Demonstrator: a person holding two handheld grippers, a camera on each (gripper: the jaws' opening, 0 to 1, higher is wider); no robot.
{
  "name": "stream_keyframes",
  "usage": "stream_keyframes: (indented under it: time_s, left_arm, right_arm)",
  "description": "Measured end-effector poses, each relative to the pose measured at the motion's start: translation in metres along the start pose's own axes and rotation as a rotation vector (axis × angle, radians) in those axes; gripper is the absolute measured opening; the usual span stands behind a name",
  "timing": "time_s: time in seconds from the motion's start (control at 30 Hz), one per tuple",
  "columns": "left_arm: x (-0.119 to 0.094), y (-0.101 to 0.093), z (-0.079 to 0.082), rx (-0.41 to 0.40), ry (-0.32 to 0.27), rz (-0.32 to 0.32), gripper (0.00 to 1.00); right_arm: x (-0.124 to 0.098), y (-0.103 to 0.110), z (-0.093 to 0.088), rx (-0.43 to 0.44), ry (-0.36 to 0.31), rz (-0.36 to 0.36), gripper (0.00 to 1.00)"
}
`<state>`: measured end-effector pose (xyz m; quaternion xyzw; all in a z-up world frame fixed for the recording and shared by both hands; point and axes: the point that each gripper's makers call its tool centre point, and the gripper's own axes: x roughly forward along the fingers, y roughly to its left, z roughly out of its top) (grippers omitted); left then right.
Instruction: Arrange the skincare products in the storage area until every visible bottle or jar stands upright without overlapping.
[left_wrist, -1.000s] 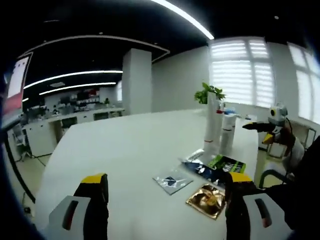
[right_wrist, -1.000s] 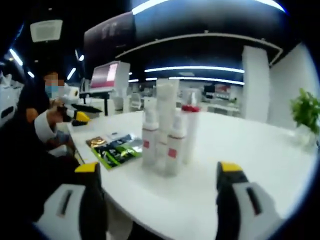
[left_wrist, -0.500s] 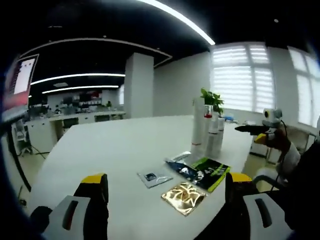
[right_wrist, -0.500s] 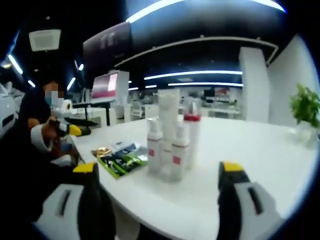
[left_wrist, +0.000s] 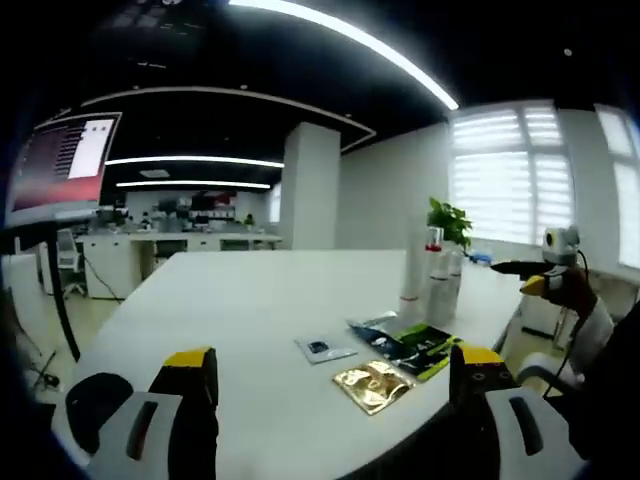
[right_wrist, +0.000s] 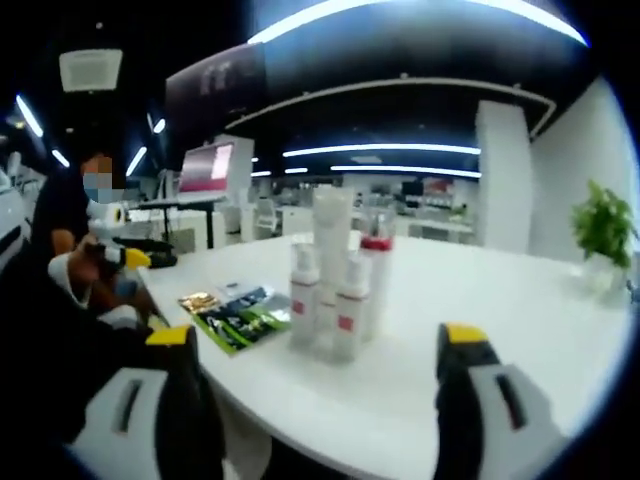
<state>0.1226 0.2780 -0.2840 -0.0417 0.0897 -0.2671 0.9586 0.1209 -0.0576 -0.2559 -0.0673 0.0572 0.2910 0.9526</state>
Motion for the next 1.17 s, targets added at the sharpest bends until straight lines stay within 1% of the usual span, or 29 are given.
stream_keyframes:
  time_s: [0.1, 0.2, 0.37, 0.5, 0.57, 0.67, 0.7, 0.8, 0.87, 1.0, 1.07, 1.1, 1.17]
  left_arm:
    - [-0.002, -0.002, 0.005, 0.009, -0.016, 0.001, 0.98]
    - [-0.004, -0.003, 0.01, 0.026, -0.032, -0.003, 0.97]
    - [-0.007, -0.007, 0.014, 0.056, -0.026, -0.006, 0.98]
    - [-0.008, -0.007, 0.011, 0.057, -0.001, -0.007, 0.99]
    - [-0.007, -0.007, 0.005, 0.057, 0.034, -0.006, 0.99]
    - [-0.005, -0.009, 0.004, 0.062, 0.031, -0.012, 0.99]
    - [-0.005, -0.009, 0.004, 0.062, 0.028, -0.012, 0.97]
    - [-0.004, -0.008, 0.003, 0.047, 0.032, -0.01, 0.97]
    - [-0.004, -0.007, 0.002, 0.044, 0.034, -0.006, 0.97]
    - [-0.004, -0.003, 0.003, 0.061, 0.028, 0.005, 0.97]
    - [-0.001, -0.006, 0.001, 0.083, 0.036, -0.009, 0.97]
    - [-0.001, -0.008, -0.001, 0.091, 0.045, -0.012, 0.98]
    - [-0.002, -0.008, -0.004, 0.113, 0.046, -0.007, 0.98]
  right_arm:
    - [-0.002, 0.002, 0.002, -0.006, 0.0, -0.001, 1.0]
    - [-0.005, -0.001, 0.001, 0.004, 0.009, -0.014, 1.0]
    - [-0.01, -0.01, -0.005, 0.023, 0.029, -0.047, 1.0]
    - [-0.012, -0.011, -0.005, 0.027, 0.033, -0.049, 1.0]
    - [-0.012, -0.011, -0.004, 0.028, 0.029, -0.046, 1.0]
    - [-0.012, -0.008, -0.004, 0.028, 0.027, -0.036, 1.0]
    - [-0.012, -0.007, -0.004, 0.032, 0.027, -0.034, 1.0]
    - [-0.012, -0.007, -0.005, 0.036, 0.027, -0.03, 1.0]
    - [-0.013, -0.008, -0.003, 0.032, 0.015, -0.032, 1.0]
    - [-0.014, -0.006, -0.003, 0.035, 0.004, -0.025, 1.0]
    - [-0.011, -0.004, -0.005, 0.064, -0.001, -0.009, 1.0]
    - [-0.008, -0.001, -0.004, 0.087, -0.014, 0.007, 1.0]
    - [-0.005, 0.003, -0.002, 0.115, -0.028, 0.026, 1.0]
